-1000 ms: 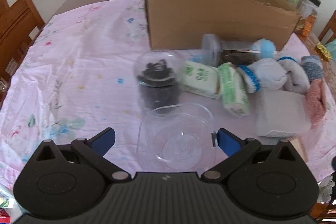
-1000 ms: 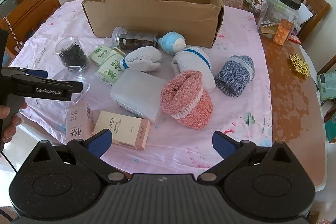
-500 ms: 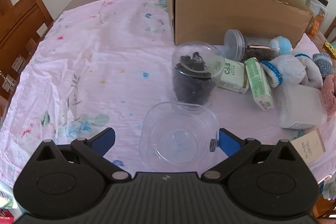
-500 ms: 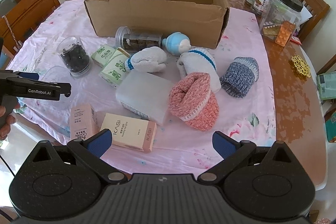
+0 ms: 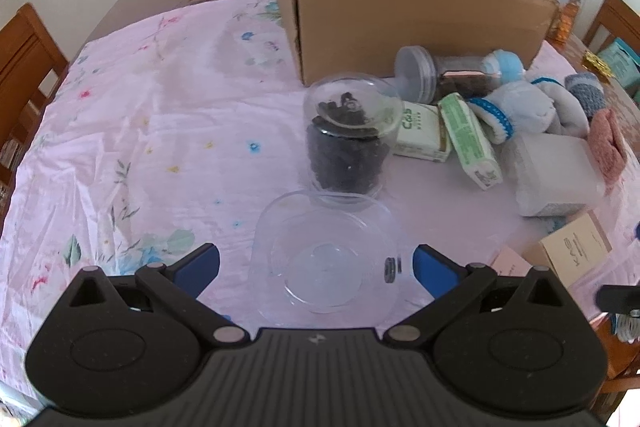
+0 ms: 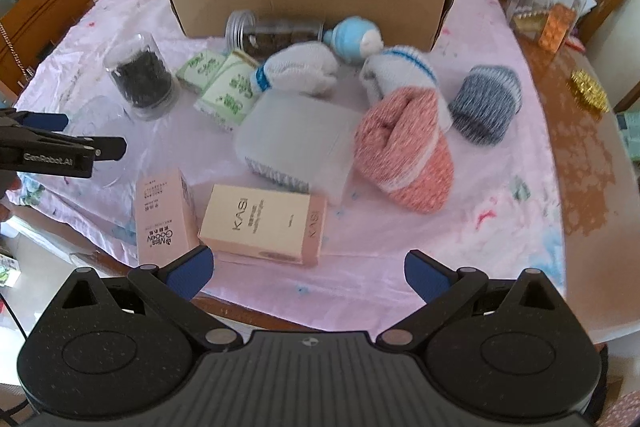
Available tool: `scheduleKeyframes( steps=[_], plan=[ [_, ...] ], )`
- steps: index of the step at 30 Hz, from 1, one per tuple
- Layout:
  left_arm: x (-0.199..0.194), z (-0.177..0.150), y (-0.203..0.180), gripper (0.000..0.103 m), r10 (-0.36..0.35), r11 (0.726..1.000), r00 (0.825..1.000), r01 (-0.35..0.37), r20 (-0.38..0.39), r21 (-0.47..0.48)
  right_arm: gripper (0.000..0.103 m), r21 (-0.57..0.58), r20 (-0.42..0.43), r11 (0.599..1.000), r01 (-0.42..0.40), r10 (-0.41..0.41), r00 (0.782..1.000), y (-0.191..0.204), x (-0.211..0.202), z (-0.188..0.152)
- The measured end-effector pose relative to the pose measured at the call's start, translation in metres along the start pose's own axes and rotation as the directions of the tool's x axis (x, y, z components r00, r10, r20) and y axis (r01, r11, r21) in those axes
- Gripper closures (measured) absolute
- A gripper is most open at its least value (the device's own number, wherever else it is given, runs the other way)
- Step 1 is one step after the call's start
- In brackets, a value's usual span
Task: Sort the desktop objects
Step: 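Move left tool to the clear plastic bowl while right tool approaches the cream KASI box, then close left tool on the clear bowl while right tool grasps the KASI box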
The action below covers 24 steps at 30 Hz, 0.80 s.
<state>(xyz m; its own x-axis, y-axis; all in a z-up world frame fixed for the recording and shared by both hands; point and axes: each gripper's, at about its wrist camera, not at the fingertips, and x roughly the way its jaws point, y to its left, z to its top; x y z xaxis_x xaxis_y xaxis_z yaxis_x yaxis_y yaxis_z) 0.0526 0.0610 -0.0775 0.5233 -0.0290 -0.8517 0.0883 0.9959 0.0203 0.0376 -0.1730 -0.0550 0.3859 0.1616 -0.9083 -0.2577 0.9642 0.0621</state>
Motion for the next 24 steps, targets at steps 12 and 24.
scheduleKeyframes(
  steps=[12,24],
  plan=[
    [-0.001,-0.004,0.007,0.001,-0.023,0.999,1.0,0.023,-0.004,0.031,0.0,0.027,-0.026,0.999,-0.024,0.024,0.999,0.022,0.03,0.005],
    [0.017,-0.009,0.006,0.001,-0.037,0.998,0.999,0.039,-0.033,0.054,0.0,0.007,-0.033,0.997,0.076,-0.076,0.997,0.017,0.048,0.007]
  ],
)
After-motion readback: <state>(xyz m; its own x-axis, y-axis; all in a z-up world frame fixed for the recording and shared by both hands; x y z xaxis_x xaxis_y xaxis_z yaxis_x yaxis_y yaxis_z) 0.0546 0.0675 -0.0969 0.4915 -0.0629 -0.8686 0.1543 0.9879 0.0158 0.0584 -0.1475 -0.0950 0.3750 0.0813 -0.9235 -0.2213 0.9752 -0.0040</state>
